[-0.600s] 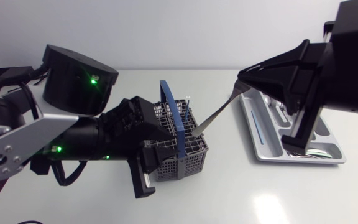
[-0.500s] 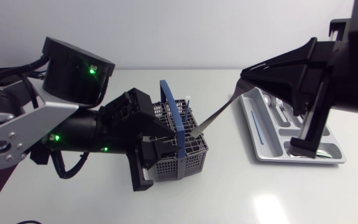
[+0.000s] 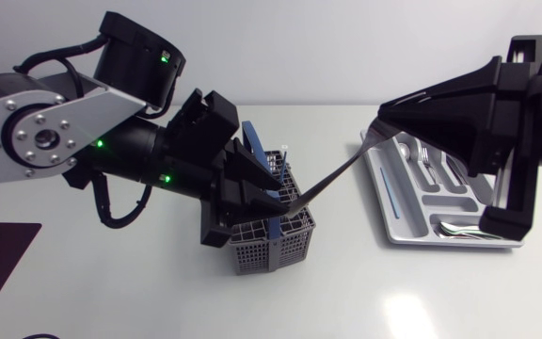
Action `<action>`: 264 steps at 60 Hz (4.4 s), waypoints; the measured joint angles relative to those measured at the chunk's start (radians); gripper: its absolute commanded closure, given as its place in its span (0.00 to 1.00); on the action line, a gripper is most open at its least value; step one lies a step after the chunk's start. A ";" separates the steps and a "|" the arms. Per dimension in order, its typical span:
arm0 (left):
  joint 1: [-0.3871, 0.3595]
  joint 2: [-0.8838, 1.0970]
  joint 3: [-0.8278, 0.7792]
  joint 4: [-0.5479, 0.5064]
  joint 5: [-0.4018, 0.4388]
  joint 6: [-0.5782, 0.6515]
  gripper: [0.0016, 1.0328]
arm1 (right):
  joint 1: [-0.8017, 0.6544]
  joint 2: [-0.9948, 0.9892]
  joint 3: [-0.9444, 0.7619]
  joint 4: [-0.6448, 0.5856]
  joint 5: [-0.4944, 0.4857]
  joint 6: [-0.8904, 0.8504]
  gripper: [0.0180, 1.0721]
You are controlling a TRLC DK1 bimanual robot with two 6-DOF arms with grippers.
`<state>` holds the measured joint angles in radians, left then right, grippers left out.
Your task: Unload the cutlery basket into the drawer organizer.
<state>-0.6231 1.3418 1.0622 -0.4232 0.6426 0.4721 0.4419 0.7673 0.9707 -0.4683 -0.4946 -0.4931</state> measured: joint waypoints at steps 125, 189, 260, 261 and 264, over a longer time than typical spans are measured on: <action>-0.088 0.047 0.081 0.088 -0.224 -0.090 0.97 | -0.261 0.010 -0.018 0.219 -0.069 0.299 0.20; -0.123 0.128 0.060 0.349 -0.555 -0.297 0.97 | -0.066 0.346 0.071 0.372 0.133 0.693 0.37; -0.116 0.132 0.072 0.362 -0.555 -0.327 0.94 | -0.018 0.422 0.084 0.443 0.106 0.726 0.94; -0.116 0.132 0.072 0.362 -0.555 -0.327 0.94 | -0.018 0.422 0.084 0.443 0.106 0.726 0.94; -0.116 0.132 0.072 0.362 -0.555 -0.331 0.92 | -0.018 0.422 0.085 0.443 0.106 0.726 0.94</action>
<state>-0.7395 1.4738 1.1343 -0.0616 0.0879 0.1410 0.4240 1.1896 1.0554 -0.0257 -0.3889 0.2329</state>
